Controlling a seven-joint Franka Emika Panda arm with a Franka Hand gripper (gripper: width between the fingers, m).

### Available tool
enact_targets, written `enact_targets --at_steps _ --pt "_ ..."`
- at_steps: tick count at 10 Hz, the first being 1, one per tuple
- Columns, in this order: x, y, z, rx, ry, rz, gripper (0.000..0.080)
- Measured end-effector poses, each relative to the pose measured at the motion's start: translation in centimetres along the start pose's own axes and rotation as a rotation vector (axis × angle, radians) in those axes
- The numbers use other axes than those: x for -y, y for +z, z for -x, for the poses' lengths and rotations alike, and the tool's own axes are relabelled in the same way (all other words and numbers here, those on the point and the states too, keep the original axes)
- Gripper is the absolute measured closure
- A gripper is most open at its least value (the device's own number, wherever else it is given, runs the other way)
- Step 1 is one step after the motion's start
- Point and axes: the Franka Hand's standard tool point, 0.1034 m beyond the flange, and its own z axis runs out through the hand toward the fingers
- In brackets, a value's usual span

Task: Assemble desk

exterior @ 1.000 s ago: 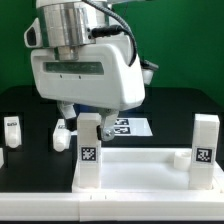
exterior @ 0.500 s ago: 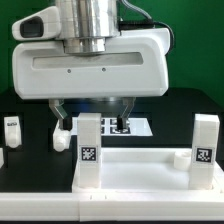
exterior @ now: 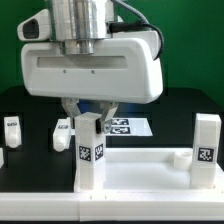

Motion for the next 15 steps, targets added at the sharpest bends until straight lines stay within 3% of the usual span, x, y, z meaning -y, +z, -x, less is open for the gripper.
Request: enact_targets --at_steps 2,6,7,9,10,11,12,13,15 --pt "0.3 0.0 0.3 0.011 0.59 -0.01 0.0511" --pt "0.3 0.0 0.1 0.014 0.861 -0.015 0.0511" --pt "0.3 0.0 -0.1 0.03 1.105 -0.052 0.051" --pt "0.0 0.1 0.0 0.019 1.167 -0.059 0.051" --pt "0.0 0.2 0.1 0.022 1.178 -0.058 0.0411" --pt "0.0 0.2 0.1 0.023 1.174 -0.057 0.0411" --pt "0.1 0.1 0.2 0.023 1.169 -0.059 0.0223" --pt "0.8 -1.0 0.5 0.03 1.131 -0.075 0.0172" --pt "2.2 -4.1 1.8 0.083 1.105 -0.082 0.0154"
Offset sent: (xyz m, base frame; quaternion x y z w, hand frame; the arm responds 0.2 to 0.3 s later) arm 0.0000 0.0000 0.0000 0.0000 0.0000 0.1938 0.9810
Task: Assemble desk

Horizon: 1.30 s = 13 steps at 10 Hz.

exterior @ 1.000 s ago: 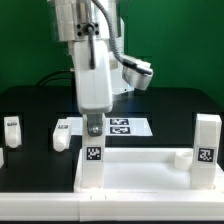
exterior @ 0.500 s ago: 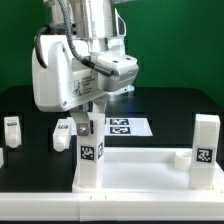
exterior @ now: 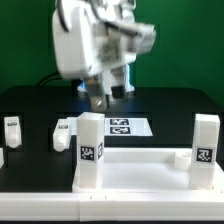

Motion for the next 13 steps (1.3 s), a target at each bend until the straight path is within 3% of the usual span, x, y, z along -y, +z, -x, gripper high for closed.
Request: enact_targets --at_steps 1,4,5,6,7,8,13 --pt "0.1 0.5 -0.5 -0.008 0.003 -0.009 0.015" --pt "-0.2 1.2 -0.4 -0.016 -0.005 0.003 0.015" --pt "-1.0 1.6 0.4 -0.019 -0.024 0.017 0.015" --pt "-2.5 2.4 0.8 -0.026 -0.068 0.031 0.015" --pt "-5.3 3.8 0.9 -0.039 -0.104 0.059 0.015" --pt "-7.0 4.4 1.3 -0.046 -0.115 0.095 0.015" --pt "-7.3 4.6 1.4 -0.048 -0.127 0.105 0.015"
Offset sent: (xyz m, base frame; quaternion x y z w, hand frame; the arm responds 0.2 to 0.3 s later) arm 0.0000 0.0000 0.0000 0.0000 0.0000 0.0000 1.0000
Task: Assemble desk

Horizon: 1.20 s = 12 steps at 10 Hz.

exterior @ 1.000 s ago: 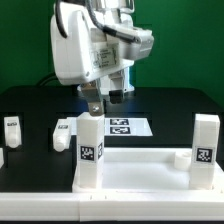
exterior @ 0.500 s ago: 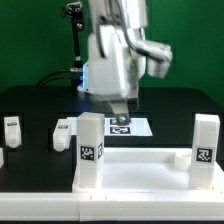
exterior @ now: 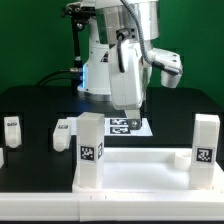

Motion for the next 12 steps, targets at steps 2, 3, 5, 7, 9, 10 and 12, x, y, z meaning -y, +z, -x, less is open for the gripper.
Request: enact_targets --at_steps 2,3,5,7,9,10,12 --pt "-3.0 2.4 -0.3 -0.037 -0.041 -0.013 0.015" --pt "-4.4 3.7 -0.6 -0.057 -0.031 -0.032 0.015" --pt "-5.6 6.5 -0.4 -0.108 -0.036 -0.047 0.015" --pt "-6.1 8.9 -0.9 -0.151 -0.052 -0.117 0.015" --pt "-6.5 9.9 -0.5 -0.158 -0.061 -0.109 0.015" --pt "-6.5 10.0 -0.5 -0.157 -0.057 -0.107 0.015" --pt "-6.5 10.0 -0.5 -0.156 -0.059 -0.107 0.0321"
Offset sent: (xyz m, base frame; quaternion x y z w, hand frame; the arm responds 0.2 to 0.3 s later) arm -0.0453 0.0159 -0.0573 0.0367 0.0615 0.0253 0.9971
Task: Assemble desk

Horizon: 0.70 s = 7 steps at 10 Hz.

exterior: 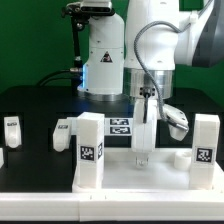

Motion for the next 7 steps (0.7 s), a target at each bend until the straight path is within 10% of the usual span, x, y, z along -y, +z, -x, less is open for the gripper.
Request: enact_targets --at_steps 1,5,7 --pt "-0.01 0.0 0.0 0.0 -0.001 0.0 0.0321" --pt "-0.18 0.02 0.03 0.001 -0.014 0.005 0.0741" --pt "-0.1 -0.6 -0.31 0.008 -0.07 0.004 0.0742"
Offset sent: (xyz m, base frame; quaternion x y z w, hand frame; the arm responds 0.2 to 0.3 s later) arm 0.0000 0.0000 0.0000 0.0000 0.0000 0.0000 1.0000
